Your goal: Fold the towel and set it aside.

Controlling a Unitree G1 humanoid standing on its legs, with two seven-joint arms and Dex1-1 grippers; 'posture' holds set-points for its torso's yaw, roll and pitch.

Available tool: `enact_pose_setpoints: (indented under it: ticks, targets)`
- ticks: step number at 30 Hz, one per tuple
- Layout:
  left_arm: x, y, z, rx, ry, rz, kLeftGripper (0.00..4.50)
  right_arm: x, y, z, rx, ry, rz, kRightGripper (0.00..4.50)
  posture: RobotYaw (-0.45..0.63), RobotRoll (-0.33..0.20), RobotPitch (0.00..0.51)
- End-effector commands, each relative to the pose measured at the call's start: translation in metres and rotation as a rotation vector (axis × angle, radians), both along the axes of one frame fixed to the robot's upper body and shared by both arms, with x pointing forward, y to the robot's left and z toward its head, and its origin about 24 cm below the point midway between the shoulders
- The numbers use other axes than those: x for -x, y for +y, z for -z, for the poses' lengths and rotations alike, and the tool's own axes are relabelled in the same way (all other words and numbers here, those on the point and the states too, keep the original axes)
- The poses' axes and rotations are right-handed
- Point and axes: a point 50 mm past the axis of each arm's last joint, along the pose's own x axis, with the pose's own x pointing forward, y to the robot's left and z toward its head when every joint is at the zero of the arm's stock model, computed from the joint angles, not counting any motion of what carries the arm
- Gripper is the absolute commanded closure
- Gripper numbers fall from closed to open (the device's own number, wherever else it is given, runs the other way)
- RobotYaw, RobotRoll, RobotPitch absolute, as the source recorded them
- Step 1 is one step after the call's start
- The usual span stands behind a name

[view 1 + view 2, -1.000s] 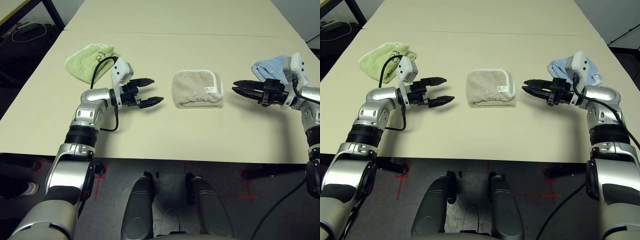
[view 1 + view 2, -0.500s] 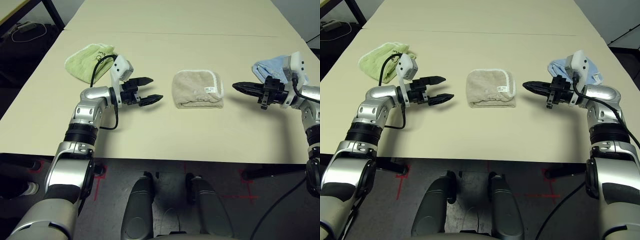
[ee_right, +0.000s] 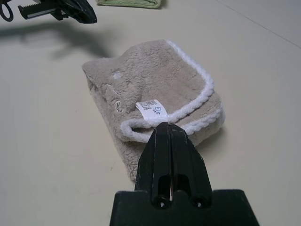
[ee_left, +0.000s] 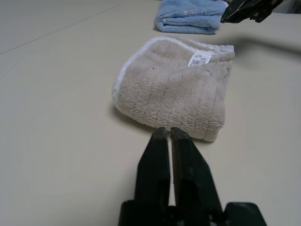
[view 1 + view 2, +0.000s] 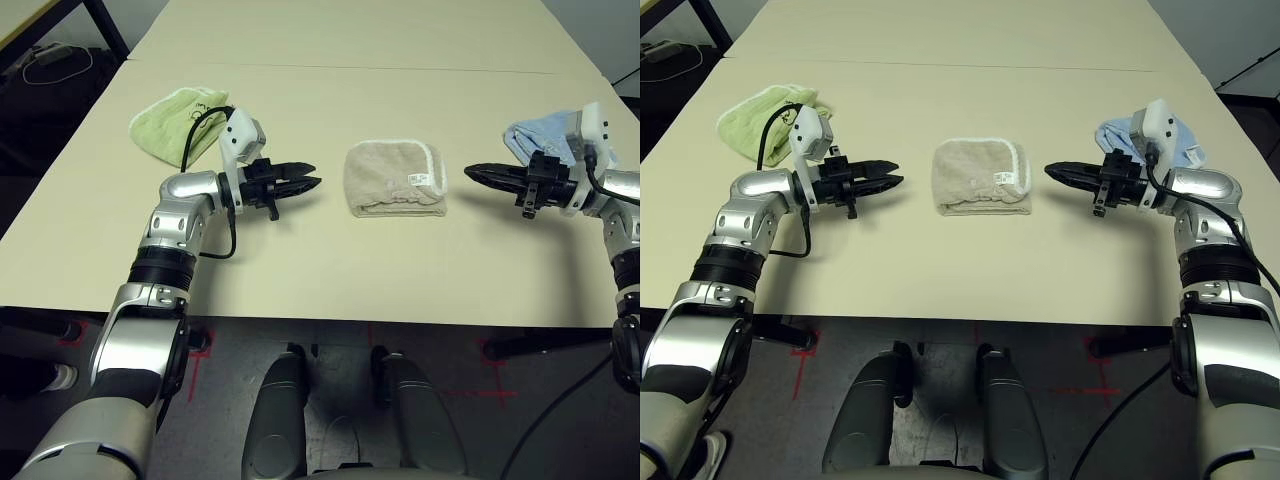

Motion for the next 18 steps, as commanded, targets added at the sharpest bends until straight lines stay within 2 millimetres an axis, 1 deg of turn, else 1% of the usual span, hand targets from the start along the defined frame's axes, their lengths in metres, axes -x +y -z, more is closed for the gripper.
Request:
enact_pose_setpoints:
  ticks: [1,4,7,12,18]
  targets:
    - [-0.002,0.001,-0.004,0.027,0.019,-0.001,4.45,-0.003,0.001,-0.004,-0.01,0.002,0.007,4.5,0.03,0.0,0.197]
    - [-0.007,-0.001,-0.004,0.025,0.02,-0.038,4.45,-0.012,0.009,-0.007,-0.051,-0.012,0.036,4.5,0.03,0.0,0.197]
    - [-0.012,-0.008,-0.004,0.017,0.01,-0.053,4.45,-0.017,0.017,-0.006,-0.045,-0.012,0.042,4.5,0.04,0.0,0.197]
    - [-0.019,-0.035,-0.007,0.006,0.012,-0.017,4.45,-0.025,0.029,-0.001,-0.01,0.005,0.05,4.5,0.06,0.0,0.202]
    - [-0.021,-0.071,-0.006,-0.019,0.012,0.074,4.45,-0.031,0.046,0.003,-0.02,0.022,0.027,4.5,0.07,0.0,0.206]
